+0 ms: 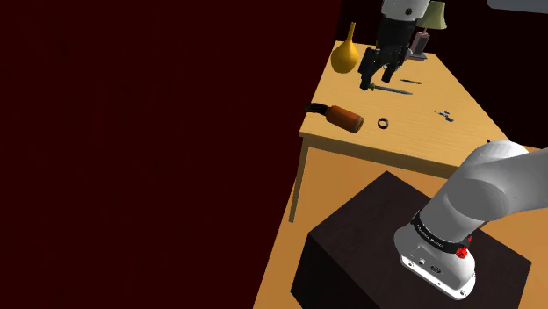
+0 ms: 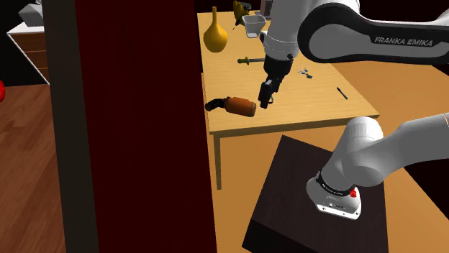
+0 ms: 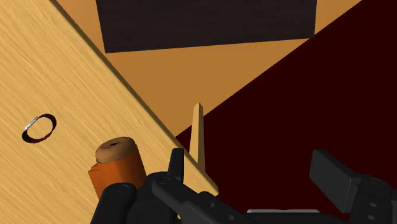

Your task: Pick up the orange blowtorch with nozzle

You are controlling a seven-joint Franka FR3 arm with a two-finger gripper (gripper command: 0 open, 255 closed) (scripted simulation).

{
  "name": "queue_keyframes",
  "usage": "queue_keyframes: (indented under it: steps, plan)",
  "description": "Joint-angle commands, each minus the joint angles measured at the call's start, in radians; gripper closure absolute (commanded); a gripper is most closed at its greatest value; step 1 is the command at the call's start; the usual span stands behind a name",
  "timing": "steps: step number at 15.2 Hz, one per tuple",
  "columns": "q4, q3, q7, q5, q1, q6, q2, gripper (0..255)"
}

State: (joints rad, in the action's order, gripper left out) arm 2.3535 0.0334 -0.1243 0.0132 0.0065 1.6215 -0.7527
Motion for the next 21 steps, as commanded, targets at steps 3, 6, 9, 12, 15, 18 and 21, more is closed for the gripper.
queue_keyframes:
  steps: [3,6,9,12,15,18,21]
  plan:
    - [0.012,-0.045,0.077,0.020,0.001,0.049,0.037,0]
    - [0.016,-0.109,0.191,0.044,0.004,0.121,0.107,0]
    - [0.004,-0.171,0.305,0.058,0.010,0.192,0.193,0]
    - [-0.024,-0.229,0.420,0.060,0.019,0.258,0.291,0]
    - [-0.068,-0.282,0.537,0.047,0.031,0.317,0.401,0]
    - [-0.127,-0.327,0.659,0.017,0.042,0.365,0.519,0]
    - [-0.201,-0.361,0.783,-0.029,0.048,0.401,0.645,0]
